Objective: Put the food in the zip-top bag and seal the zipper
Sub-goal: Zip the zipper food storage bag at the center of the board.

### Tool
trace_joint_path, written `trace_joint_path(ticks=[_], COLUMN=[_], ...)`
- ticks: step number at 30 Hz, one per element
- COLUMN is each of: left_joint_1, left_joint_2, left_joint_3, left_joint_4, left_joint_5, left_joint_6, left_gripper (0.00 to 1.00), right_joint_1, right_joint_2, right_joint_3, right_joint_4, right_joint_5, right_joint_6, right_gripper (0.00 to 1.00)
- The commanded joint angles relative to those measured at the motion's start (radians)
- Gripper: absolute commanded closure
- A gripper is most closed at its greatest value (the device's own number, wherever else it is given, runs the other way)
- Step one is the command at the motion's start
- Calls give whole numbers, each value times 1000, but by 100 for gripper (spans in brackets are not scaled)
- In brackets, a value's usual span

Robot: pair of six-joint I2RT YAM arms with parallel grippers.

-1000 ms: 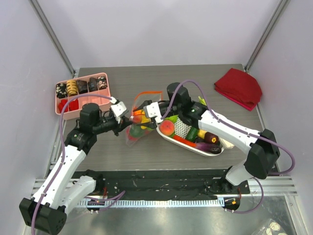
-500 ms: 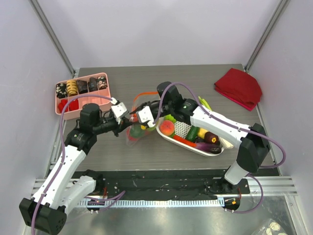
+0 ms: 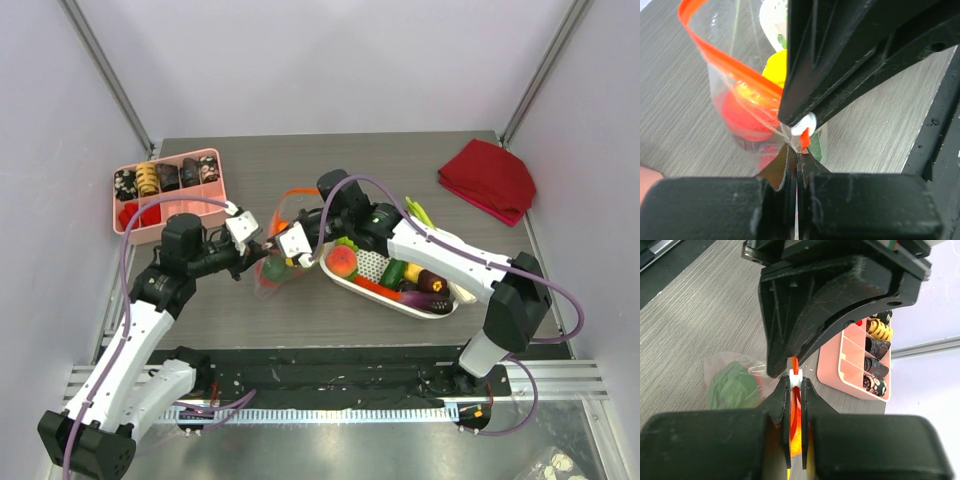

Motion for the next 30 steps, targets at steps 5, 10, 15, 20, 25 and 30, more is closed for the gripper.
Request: trace_joint_path(ticks=[5, 10, 15, 20, 25, 30], left_joint_1=[-5, -5, -5, -8, -8, -6], left_joint_2=[-71, -68, -38, -22, -9, -5], left_joint_3=[10, 6, 10, 3, 10, 18], left_joint_4=[78, 85, 84, 85, 133, 133], left_joint_5=[9, 35, 54, 37, 5, -64], left_joint_6=[-16, 20, 57, 76, -12, -49], left_gripper=[82, 69, 61, 64, 76, 100], right_joint_1=[2, 4, 4, 2, 4, 4], right_joint_2=[-58, -55, -61, -69, -73, -76], right_joint_3=[-25, -18, -21, -31, -38, -44], right_joint_4=[19, 71, 93, 104, 102, 102], right_joint_5=[47, 41, 44, 36, 29, 33], right_joint_6=[28, 99, 122, 126, 128, 132], right_gripper=[99, 99, 99, 99, 99, 99])
